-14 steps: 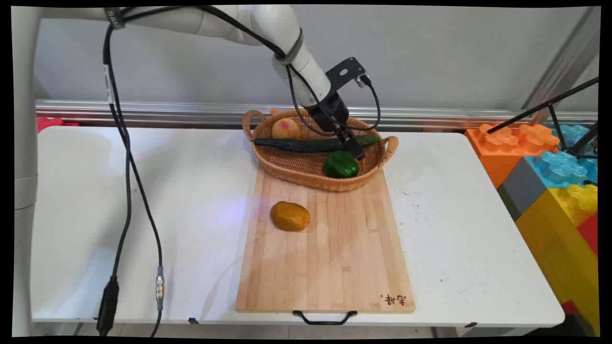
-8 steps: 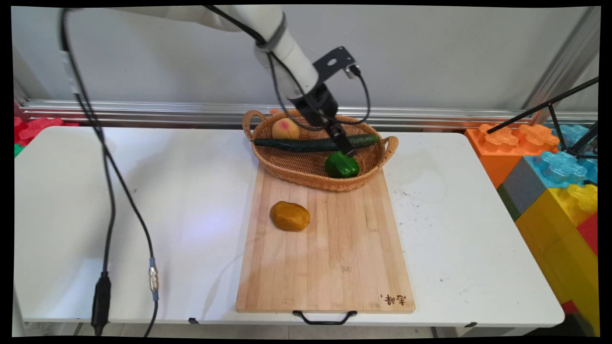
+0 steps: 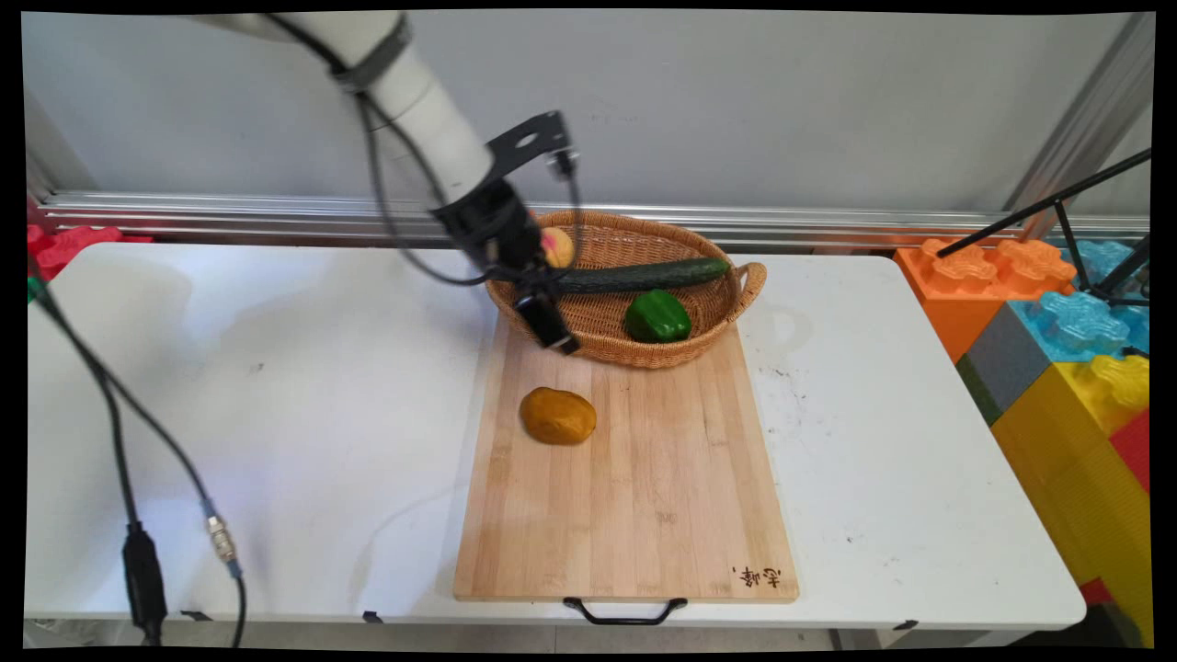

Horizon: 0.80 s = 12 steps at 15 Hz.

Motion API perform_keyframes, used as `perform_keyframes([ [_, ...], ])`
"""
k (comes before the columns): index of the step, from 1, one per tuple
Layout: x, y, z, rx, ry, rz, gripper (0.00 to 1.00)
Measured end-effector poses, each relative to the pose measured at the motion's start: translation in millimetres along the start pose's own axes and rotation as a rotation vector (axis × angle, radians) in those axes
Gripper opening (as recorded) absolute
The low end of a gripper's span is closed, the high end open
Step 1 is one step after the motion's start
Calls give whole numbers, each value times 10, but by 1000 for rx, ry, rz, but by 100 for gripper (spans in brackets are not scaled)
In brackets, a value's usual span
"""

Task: Pick up the potato from the cutting board

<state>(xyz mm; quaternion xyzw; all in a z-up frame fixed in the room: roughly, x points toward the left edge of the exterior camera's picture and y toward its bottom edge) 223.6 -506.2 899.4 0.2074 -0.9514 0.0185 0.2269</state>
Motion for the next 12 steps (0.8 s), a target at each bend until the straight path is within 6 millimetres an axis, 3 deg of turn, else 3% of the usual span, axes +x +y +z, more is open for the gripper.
perform_keyframes([
  [5,-420,130,-43,-36,28,79,100],
  [12,-677,93,335,-50,80,177,100],
])
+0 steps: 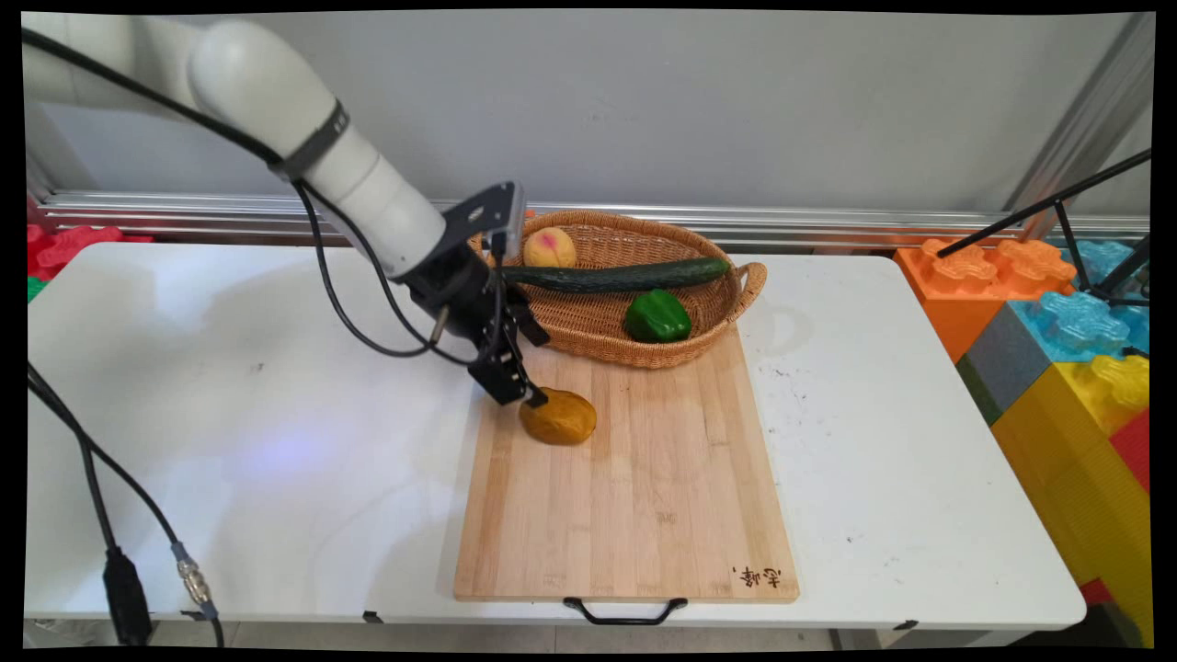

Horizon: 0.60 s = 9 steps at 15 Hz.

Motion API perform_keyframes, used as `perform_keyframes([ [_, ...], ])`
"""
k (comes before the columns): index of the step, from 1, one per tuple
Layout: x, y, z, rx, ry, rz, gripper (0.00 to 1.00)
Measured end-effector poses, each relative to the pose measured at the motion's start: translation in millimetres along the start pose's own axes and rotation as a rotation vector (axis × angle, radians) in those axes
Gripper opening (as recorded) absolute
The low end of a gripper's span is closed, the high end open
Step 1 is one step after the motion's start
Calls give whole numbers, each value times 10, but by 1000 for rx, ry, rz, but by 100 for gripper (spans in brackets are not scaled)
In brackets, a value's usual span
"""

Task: Pick up the potato from the cutting board

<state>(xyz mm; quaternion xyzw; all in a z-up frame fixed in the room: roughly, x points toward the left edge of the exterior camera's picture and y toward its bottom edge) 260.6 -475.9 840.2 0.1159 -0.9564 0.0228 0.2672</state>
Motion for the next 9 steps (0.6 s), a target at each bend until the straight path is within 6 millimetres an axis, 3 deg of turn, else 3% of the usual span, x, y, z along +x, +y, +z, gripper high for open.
perform_keyframes([
  [5,-216,-110,295,-31,9,62,100],
  [9,-346,-208,423,-60,27,80,100],
])
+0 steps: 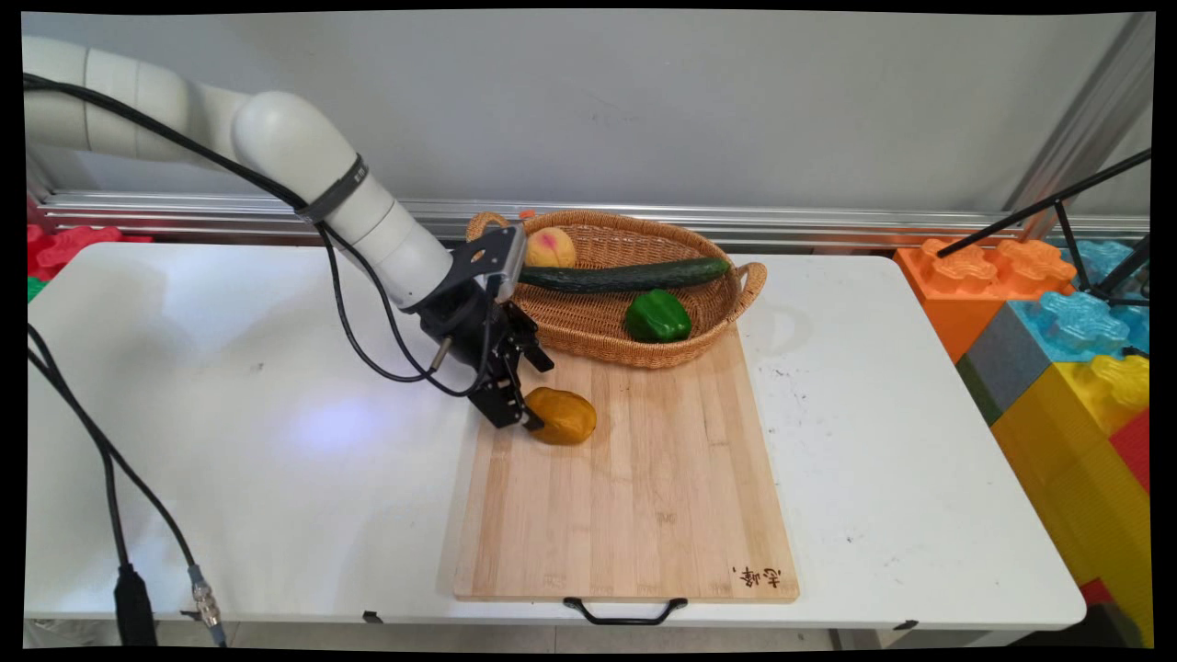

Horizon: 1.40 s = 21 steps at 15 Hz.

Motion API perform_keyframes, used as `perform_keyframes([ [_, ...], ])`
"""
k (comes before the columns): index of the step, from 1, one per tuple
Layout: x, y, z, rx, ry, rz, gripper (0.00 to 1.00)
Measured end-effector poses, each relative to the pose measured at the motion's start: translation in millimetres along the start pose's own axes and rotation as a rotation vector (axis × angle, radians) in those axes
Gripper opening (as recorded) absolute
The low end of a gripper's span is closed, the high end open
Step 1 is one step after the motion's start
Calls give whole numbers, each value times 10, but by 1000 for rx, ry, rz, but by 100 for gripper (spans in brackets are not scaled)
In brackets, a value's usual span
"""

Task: Pick up the potato from the cutting board, then place the picked object in the vegetable basket

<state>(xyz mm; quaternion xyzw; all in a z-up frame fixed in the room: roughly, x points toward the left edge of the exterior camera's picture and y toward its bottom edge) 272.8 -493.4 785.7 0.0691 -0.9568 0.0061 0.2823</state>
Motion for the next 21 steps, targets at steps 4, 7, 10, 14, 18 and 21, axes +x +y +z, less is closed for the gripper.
perform_keyframes([
  [4,-77,-18,86,-38,21,10,100],
  [7,-113,-15,152,-53,26,18,100],
  [10,-130,-15,204,-55,29,32,0],
  [14,-147,17,236,-59,23,36,0],
  [18,-80,91,154,-80,36,12,0],
  [21,36,150,-42,-95,65,-32,0],
])
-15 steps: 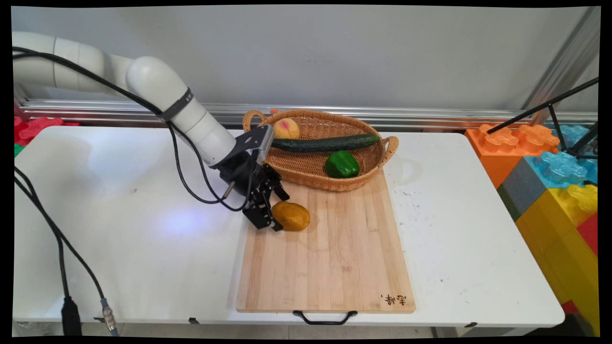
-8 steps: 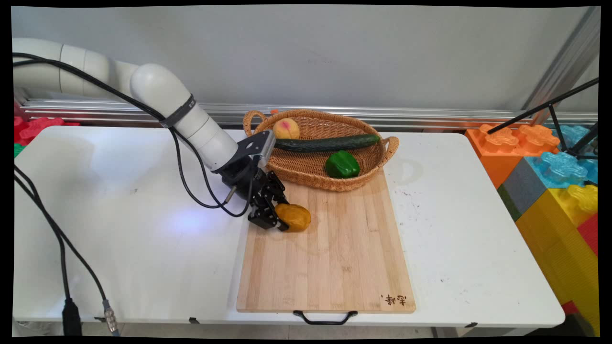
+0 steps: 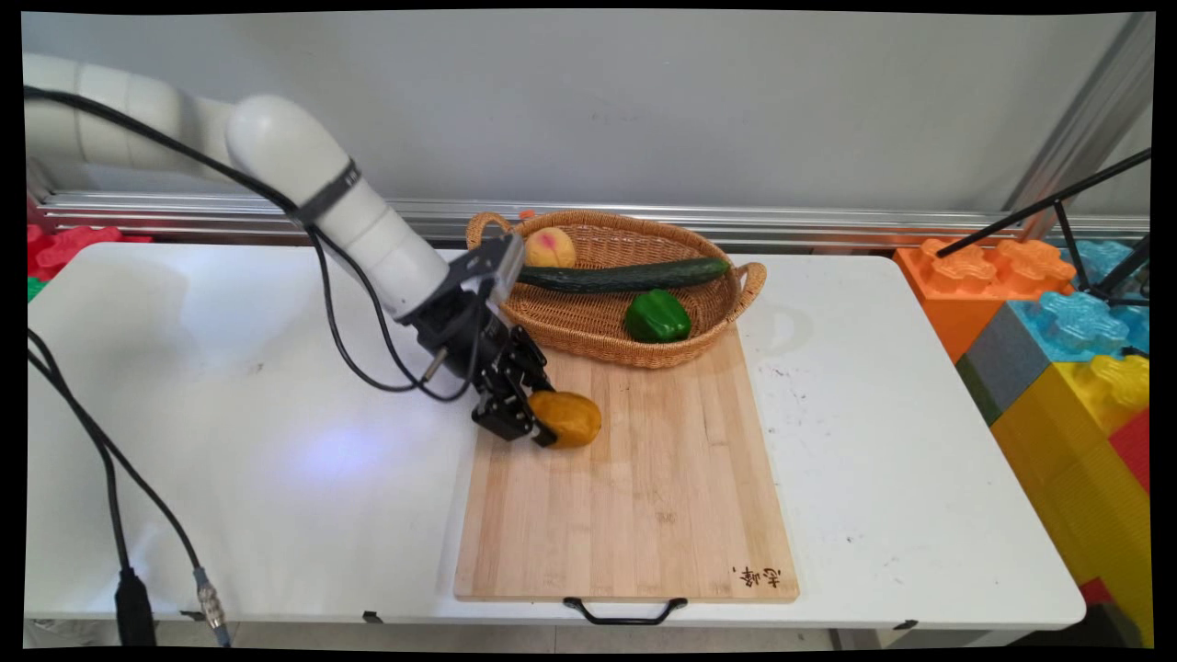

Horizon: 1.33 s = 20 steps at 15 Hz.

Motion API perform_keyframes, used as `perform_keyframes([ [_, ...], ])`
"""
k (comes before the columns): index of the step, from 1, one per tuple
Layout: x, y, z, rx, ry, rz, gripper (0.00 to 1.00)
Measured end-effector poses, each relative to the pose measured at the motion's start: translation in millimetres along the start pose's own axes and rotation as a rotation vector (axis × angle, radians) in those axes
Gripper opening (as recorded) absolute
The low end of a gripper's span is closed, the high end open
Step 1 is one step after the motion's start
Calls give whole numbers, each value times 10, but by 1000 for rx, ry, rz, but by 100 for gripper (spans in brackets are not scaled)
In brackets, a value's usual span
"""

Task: Place the picked object in the vegetable basket

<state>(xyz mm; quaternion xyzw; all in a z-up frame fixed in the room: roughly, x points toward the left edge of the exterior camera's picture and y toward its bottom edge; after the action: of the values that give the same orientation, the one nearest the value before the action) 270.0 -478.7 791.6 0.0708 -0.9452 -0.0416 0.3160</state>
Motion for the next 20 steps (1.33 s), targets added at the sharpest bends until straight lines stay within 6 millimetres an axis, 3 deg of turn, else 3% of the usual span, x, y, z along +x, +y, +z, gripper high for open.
perform_keyframes([
  [5,233,-52,-453,43,102,-131,0],
  [9,280,-294,-838,142,191,-270,0],
  [12,206,-515,-993,226,212,-361,0],
  [15,86,-732,-959,281,188,-435,0],
  [20,-72,-974,-696,298,135,-523,0],
])
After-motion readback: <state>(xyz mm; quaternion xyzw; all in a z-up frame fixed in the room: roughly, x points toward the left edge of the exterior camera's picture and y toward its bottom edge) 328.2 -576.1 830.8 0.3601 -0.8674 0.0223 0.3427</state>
